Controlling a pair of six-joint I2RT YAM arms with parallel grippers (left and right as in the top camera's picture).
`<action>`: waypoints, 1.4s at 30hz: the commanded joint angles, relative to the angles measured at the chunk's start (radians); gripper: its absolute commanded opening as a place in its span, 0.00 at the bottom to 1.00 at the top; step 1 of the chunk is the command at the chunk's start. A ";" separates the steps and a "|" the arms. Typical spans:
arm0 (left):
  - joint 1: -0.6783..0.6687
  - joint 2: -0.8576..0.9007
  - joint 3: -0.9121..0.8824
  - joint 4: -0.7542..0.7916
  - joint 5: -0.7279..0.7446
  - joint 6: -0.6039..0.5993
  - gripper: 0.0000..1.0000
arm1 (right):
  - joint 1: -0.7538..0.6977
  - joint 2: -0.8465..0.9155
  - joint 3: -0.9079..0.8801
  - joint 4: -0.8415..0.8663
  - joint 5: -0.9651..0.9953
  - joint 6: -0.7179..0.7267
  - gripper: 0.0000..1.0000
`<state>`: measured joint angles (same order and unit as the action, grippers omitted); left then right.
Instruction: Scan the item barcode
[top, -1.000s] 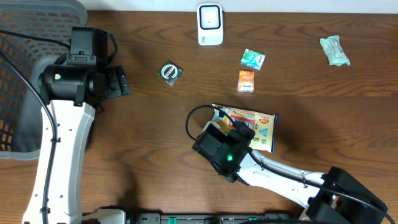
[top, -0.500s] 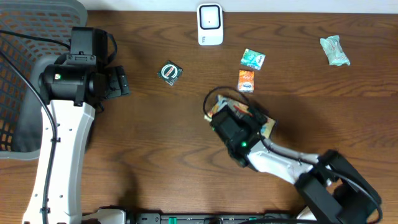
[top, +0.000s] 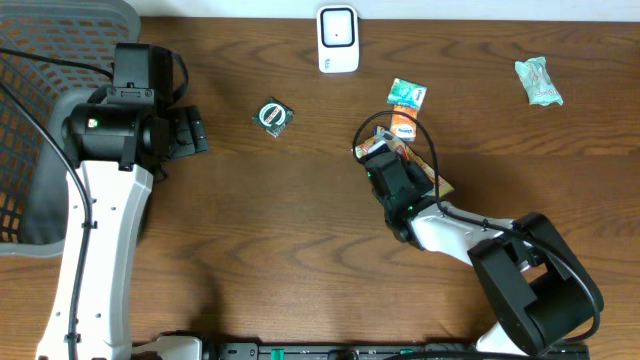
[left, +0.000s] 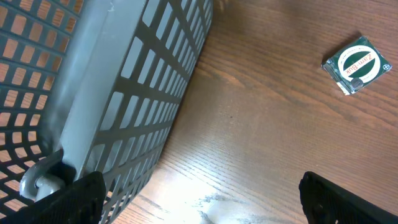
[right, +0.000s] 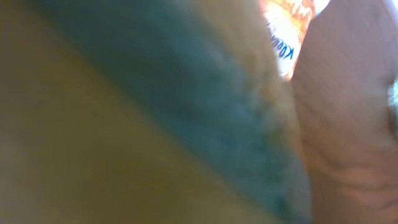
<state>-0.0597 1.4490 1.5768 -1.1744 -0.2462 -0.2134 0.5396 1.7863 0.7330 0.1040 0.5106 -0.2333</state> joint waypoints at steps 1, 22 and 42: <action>0.005 -0.007 0.009 -0.004 -0.017 -0.006 0.98 | -0.039 0.044 0.013 -0.093 -0.264 0.117 0.07; 0.005 -0.007 0.009 -0.003 -0.017 -0.006 0.98 | -0.285 -0.073 0.452 -0.294 -1.422 0.645 0.01; 0.005 -0.007 0.009 -0.003 -0.017 -0.006 0.98 | -0.386 -0.073 0.452 0.191 -1.960 1.386 0.01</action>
<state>-0.0597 1.4490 1.5768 -1.1736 -0.2462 -0.2131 0.1600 1.7397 1.1660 0.2623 -1.3270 1.0172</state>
